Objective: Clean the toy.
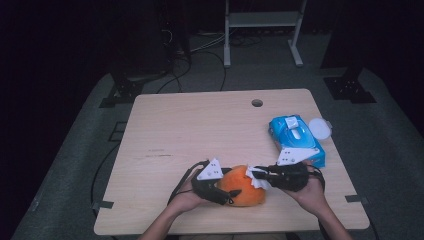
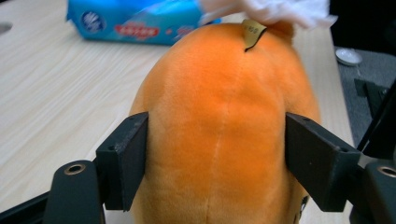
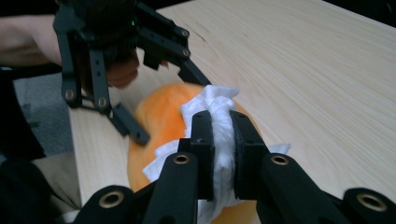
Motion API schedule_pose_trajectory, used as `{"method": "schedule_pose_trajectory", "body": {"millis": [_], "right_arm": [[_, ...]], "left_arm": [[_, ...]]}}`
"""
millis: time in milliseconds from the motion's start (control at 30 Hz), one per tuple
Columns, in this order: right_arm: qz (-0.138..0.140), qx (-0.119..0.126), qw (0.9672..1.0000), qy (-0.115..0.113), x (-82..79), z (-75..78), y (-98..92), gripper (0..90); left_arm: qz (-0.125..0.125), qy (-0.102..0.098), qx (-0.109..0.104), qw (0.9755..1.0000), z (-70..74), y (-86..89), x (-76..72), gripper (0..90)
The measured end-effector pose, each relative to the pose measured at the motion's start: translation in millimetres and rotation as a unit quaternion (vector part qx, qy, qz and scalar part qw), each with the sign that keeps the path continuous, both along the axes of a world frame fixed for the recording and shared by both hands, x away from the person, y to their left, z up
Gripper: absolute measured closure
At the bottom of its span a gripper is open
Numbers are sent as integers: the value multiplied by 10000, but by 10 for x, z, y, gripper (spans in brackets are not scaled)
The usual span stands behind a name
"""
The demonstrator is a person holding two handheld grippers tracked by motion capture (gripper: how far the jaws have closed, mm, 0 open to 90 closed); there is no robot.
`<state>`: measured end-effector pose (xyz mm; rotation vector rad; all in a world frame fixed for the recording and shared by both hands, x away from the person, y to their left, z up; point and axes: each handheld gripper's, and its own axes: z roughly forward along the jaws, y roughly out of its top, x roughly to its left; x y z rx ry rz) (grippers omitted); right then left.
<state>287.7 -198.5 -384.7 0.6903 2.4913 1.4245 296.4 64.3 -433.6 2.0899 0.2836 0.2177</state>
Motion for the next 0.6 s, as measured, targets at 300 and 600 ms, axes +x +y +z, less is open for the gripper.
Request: {"method": "schedule_pose_trajectory", "body": {"millis": [300, 600], "right_arm": [[-244, -32, 9995, 185, 81, -102, -151, 803], [70, 64, 9999, 55, 5, -24, 58, 803]], "left_arm": [[-69, -87, 13, 9999, 17, -9, -22, 249], [-172, -316, 166, 9992, 30, -62, -87, 237]]}}
